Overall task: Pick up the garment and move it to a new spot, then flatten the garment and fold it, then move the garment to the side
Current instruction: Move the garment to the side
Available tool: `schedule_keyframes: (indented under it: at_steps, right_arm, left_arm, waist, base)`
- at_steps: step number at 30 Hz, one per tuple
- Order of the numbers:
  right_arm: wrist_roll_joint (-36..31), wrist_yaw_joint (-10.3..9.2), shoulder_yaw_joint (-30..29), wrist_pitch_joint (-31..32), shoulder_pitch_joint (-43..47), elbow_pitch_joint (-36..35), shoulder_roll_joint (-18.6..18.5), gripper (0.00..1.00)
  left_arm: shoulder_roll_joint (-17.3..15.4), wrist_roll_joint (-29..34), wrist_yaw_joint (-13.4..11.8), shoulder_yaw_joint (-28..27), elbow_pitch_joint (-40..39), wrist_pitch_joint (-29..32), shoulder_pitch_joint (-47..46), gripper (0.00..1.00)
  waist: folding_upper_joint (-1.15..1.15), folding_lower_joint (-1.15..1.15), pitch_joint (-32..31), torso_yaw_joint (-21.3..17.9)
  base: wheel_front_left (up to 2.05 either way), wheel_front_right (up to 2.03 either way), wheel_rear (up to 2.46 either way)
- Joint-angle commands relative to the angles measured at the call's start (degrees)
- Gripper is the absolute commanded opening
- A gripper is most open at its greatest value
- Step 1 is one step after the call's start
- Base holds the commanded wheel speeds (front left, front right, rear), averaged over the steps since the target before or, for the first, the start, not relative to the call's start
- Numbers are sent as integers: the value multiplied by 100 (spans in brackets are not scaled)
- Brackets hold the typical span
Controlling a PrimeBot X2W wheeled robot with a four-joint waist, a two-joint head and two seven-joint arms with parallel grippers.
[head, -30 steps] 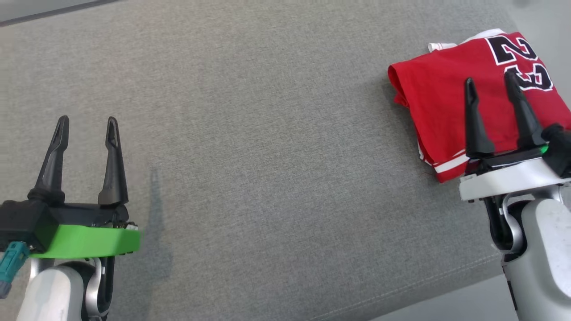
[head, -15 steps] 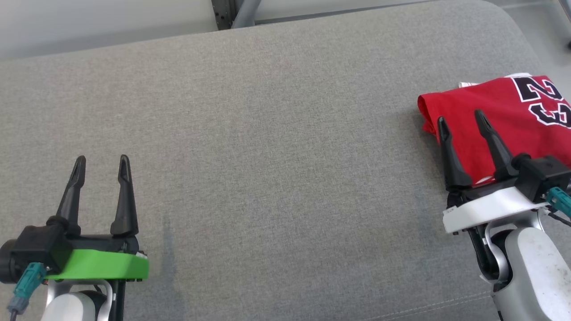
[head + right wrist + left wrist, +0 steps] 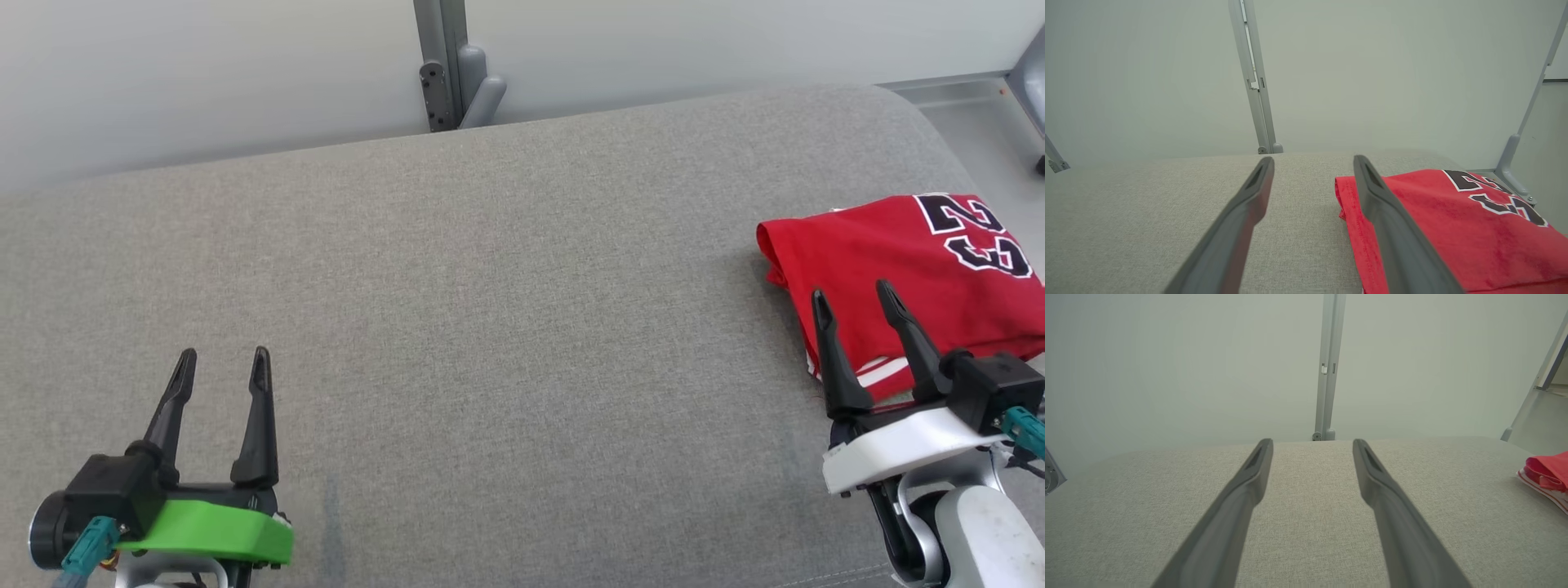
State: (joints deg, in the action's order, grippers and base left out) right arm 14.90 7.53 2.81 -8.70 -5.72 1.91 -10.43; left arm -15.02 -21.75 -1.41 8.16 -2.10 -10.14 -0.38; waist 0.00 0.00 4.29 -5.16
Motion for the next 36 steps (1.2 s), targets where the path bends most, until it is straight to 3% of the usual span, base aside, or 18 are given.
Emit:
schedule_keyframes:
  at_steps: [1,12,36]
  right_arm:
    - [-27,-9,-29,25,123,-68,5,100]
    - [-1,-8,-134,220,499,-317,18,100]
    - [57,-8,-252,261,554,-392,98,100]
  left_arm:
    - [-9,-45,-30,-20,10,10,125,100]
    - [-49,-171,-160,-107,-64,68,475,100]
    - [-125,-199,-208,-48,-138,60,365,100]
  waist:
    - [0,0,-141,-5]
    - [0,0,-431,35]
    - [0,0,-302,98]
  base:
    - [0,0,0]
    - [0,0,0]
    - [0,0,0]
